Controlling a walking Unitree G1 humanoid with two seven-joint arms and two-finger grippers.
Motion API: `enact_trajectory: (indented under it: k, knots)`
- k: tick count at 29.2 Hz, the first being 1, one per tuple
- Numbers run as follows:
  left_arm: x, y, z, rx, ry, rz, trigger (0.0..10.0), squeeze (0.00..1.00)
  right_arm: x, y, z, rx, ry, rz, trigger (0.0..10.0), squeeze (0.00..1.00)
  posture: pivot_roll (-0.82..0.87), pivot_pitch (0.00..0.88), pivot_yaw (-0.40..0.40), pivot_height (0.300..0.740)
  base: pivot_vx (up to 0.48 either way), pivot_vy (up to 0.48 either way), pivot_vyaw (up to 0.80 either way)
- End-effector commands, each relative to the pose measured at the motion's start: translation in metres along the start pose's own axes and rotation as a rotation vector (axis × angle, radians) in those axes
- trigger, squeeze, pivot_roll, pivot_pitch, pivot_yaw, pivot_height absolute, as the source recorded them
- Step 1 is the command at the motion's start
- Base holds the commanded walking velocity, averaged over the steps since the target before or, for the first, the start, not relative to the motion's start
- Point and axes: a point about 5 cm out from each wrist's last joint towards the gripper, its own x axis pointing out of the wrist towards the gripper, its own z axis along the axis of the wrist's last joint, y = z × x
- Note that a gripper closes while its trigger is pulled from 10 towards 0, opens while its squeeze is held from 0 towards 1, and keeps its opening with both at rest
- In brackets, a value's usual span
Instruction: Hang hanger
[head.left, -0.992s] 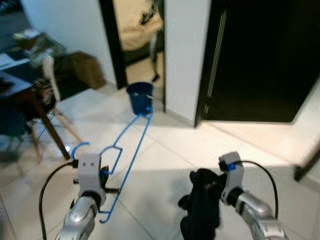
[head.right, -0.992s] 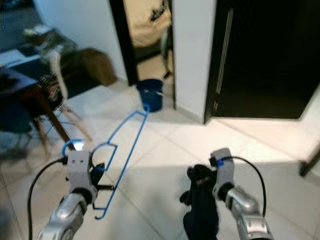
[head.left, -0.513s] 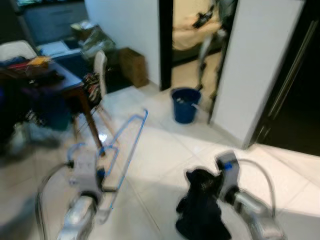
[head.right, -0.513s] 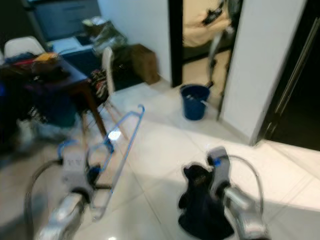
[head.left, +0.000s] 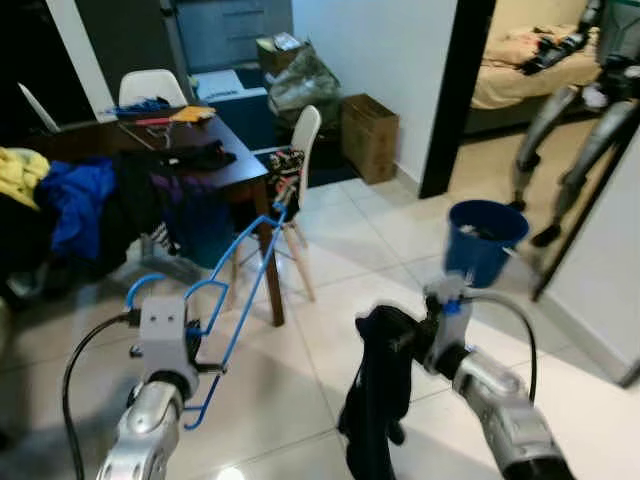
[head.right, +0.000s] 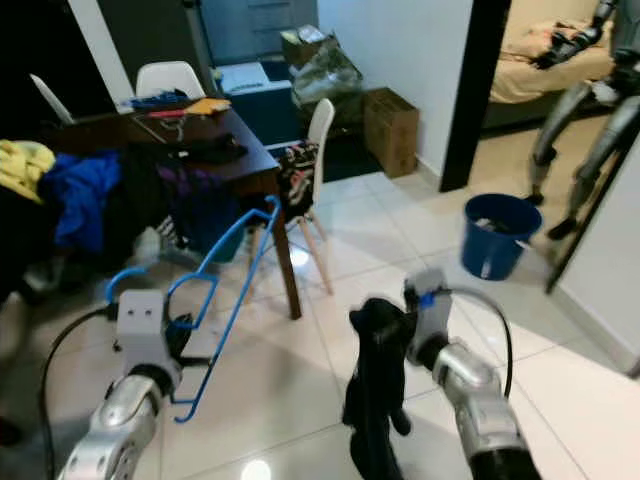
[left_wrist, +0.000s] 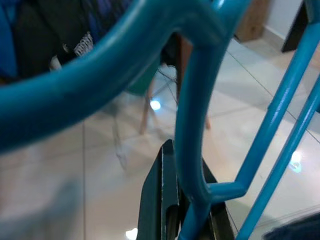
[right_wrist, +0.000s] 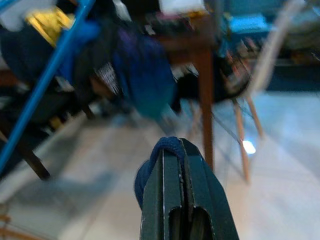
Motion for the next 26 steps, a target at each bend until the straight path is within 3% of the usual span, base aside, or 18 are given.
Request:
enact_trajectory:
  k: [1,5,9,12,14,18,26]
  knots:
    - [0.002,0.013,0.014,0.031,-0.049,0.044,10.0,0.00,0.011,0.008,0.026,-0.016,-0.099,0.045,10.0,0.00,-0.02,0.000,0.035,0.740,0.480,0.000,0.75]
    - [0.009,0.016,0.041,0.042,-0.138,0.057,10.0,0.00,0.029,0.013,0.076,-0.040,-0.255,0.100,10.0,0.00,-0.02,0.000,0.035,0.740,0.480,0.000,0.75]
    - [0.011,0.016,0.050,0.047,-0.168,0.061,10.0,0.00,0.037,0.017,0.100,-0.054,-0.327,0.126,10.0,0.00,-0.01,0.000,0.034,0.740,0.480,0.000,0.75]
    - [0.013,0.013,0.057,0.051,-0.192,0.065,10.0,0.00,0.053,0.030,0.143,-0.080,-0.447,0.173,10.0,0.00,-0.01,0.000,0.027,0.740,0.480,0.000,0.75]
    - [0.013,0.013,0.057,0.051,-0.192,0.065,10.0,0.00,0.053,0.030,0.143,-0.080,-0.447,0.173,10.0,0.00,-0.01,0.000,0.027,0.740,0.480,0.000,0.75]
    - [0.012,0.013,0.062,0.053,-0.206,0.082,10.0,0.00,0.066,0.044,0.171,-0.110,-0.511,0.185,10.0,0.00,0.01,0.000,0.018,0.740,0.480,0.000,0.75]
    - [0.013,0.012,0.078,0.055,-0.249,0.057,10.0,0.00,0.075,0.045,0.167,-0.099,-0.484,0.108,10.0,0.00,0.02,0.000,0.010,0.740,0.480,0.000,0.73]
